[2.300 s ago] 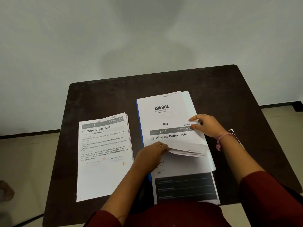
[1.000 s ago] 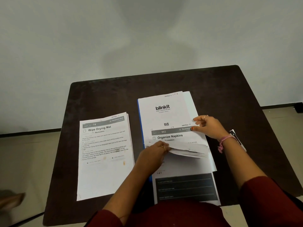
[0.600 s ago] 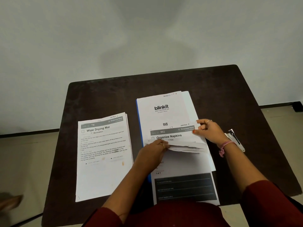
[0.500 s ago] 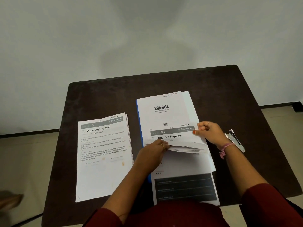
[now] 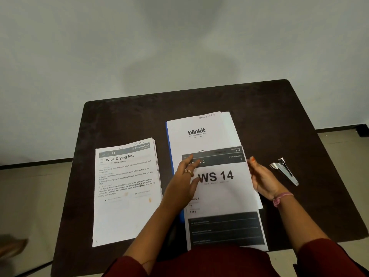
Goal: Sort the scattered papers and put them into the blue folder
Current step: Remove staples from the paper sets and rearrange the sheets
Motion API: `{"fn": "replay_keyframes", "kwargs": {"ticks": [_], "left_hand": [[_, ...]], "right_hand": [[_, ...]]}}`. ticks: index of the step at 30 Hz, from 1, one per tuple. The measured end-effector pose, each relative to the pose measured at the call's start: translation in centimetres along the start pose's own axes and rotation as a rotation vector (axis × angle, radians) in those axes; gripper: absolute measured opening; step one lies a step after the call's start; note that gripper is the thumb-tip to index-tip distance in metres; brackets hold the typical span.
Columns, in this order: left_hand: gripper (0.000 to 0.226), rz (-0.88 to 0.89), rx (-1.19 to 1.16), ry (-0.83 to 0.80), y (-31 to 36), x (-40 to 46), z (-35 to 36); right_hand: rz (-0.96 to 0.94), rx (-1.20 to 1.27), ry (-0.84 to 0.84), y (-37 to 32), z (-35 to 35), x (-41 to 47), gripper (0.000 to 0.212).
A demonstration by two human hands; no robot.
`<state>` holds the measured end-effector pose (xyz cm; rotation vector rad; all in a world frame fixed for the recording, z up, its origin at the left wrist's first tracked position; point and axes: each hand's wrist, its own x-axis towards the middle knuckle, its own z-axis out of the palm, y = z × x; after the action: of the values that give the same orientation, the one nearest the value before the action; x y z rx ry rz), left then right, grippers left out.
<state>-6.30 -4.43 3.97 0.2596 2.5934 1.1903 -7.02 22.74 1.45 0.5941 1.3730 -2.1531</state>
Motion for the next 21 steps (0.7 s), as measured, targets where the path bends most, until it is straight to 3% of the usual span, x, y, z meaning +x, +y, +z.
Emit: {"fn": "replay_keyframes", "kwargs": {"ticks": [4, 10, 16, 21], "left_hand": [[0.048, -0.018, -0.054, 0.033, -1.0, -0.6, -0.1], [0.044, -0.118, -0.165, 0.088, -2.1, -1.2, 0.2], [0.040, -0.266, -0.323, 0.182, -2.4, -1.4, 0.3], [0.055, -0.426, -0.572, 0.156, -0.9, -1.4, 0.6]], "right_hand": [[0.006, -0.176, 0.057, 0.4, 1.1, -0.7, 0.037], [-0.011, -0.367, 0.132, 1.0, 1.5, -0.8, 0.023], [-0.030, -0.311, 0.145, 1.0, 1.5, -1.2, 0.025], [-0.024, -0.216, 0.101, 0.5, 1.2, -1.7, 0.033]]}}
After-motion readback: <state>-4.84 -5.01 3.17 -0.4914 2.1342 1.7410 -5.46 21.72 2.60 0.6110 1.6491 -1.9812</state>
